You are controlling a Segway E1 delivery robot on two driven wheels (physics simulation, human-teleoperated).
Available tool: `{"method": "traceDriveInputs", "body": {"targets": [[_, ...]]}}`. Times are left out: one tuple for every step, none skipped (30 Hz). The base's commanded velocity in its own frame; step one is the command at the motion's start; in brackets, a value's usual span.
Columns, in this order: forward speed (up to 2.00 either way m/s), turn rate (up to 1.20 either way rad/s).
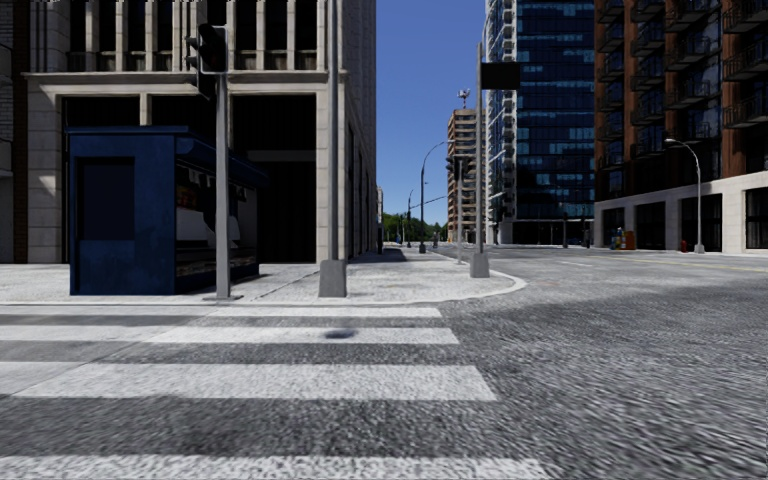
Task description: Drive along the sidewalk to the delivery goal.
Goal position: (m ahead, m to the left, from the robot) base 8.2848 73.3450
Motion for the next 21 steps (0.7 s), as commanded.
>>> {"method": "traceDriveInputs", "body": {"targets": [[2.00,0.00],[2.00,0.00],[2.00,0.00],[2.00,0.00],[2.00,0.00],[2.00,0.00],[2.00,0.00],[2.00,0.00],[2.00,0.00],[2.00,0.00],[2.00,0.00],[2.00,0.00],[2.00,0.00],[2.00,0.00],[2.00,0.00],[2.00,0.00],[2.00,0.00],[2.00,0.00],[2.00,0.00],[2.00,0.00],[2.00,0.00]]}}
